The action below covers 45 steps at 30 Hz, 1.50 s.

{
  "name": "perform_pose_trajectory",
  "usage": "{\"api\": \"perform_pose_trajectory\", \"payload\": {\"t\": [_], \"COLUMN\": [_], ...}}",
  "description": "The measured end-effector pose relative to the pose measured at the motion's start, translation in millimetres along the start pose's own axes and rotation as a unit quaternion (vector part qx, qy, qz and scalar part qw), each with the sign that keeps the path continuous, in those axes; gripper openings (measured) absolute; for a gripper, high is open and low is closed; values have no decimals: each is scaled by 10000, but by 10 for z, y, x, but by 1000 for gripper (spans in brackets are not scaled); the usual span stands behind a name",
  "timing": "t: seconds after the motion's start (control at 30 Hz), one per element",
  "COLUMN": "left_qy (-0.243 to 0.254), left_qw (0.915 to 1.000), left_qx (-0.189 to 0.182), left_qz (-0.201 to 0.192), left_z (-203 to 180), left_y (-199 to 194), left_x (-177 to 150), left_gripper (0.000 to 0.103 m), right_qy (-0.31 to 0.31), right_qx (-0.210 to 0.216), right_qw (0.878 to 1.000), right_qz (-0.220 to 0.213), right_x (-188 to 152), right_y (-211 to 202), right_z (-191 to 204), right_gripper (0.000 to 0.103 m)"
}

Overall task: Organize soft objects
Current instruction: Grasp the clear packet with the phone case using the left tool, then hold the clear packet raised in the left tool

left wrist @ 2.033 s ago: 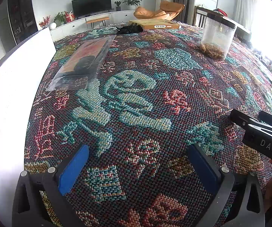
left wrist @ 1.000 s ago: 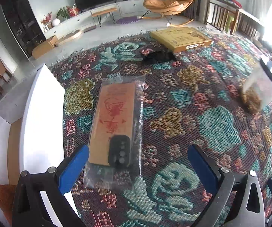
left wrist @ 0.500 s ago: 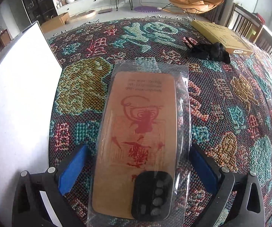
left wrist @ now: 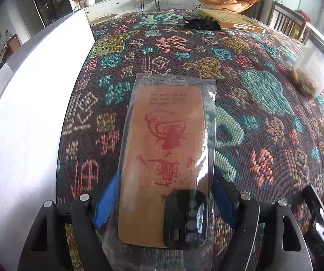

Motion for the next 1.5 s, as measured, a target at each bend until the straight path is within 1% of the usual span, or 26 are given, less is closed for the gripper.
{"api": "perform_pose_trajectory", "payload": {"t": [0.03, 0.07, 0.13, 0.17, 0.23, 0.33, 1.5], "left_qy": [-21, -35, 3, 1, 91, 165, 160], "left_qw": [10000, 9998, 9997, 9993, 9985, 9960, 9959], "left_qx": [-49, -131, -167, -246, -288, -389, -380], "left_qz": [-75, -128, -191, -298, -447, -792, -805], "left_z": [-8, -19, -8, 0, 6, -1, 18], "left_y": [-35, -32, 27, 36, 47, 49, 46], "left_x": [-65, -105, -108, -76, -34, 2, 4], "left_gripper": [83, 93, 103, 103, 103, 103, 103], "right_qy": [-2, 0, 0, 0, 0, -2, -7], "right_qx": [0, -1, -1, 0, -1, -3, 3], "right_qw": [10000, 10000, 10000, 10000, 10000, 10000, 10000], "right_qz": [0, 0, 0, 0, 0, 1, -1], "right_x": [5, 4, 4, 3, 4, 3, 2], "right_y": [5, 2, 4, 2, 4, 3, -1], "right_z": [2, -1, 0, -1, -1, -2, -6], "right_gripper": [97, 97, 97, 97, 97, 97, 97]}}
Point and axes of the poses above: each gripper's, at about its wrist camera, not at the fingertips, and y roughly the way its jaws point, z to its left, x to its top, the point moved 10 cm from there along y, roughly the way its jaws point, and after that the axes turned 8 degrees about x, right-handed, at the moved point
